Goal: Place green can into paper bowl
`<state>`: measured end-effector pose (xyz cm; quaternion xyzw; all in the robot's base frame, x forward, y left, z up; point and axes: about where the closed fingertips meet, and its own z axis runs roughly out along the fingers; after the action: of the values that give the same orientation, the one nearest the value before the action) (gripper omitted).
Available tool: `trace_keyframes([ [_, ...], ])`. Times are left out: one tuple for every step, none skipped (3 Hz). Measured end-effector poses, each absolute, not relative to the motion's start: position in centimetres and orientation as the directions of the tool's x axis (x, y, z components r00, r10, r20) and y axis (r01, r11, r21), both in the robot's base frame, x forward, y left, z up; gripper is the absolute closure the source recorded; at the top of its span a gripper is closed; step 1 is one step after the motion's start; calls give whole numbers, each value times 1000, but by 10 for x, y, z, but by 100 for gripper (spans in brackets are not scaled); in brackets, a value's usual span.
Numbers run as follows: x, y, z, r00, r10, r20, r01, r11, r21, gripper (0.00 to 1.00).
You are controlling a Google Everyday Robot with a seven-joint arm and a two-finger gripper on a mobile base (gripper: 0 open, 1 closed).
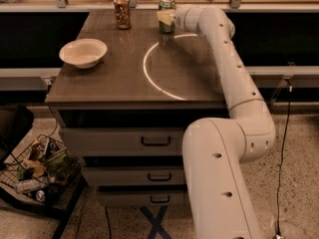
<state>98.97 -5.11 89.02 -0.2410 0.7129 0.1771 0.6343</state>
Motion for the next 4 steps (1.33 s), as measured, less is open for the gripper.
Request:
trace_keyframes([
  [990,-49,889,-81,-119,-990,-570,820,-52,100],
  [990,-49,889,-81,-119,-990,-570,820,-52,100],
  [984,-37,908,-56,-143,-988,-587,806,-83,100],
  [976,-28,934,-31,-165,-986,-598,794,-114,100],
])
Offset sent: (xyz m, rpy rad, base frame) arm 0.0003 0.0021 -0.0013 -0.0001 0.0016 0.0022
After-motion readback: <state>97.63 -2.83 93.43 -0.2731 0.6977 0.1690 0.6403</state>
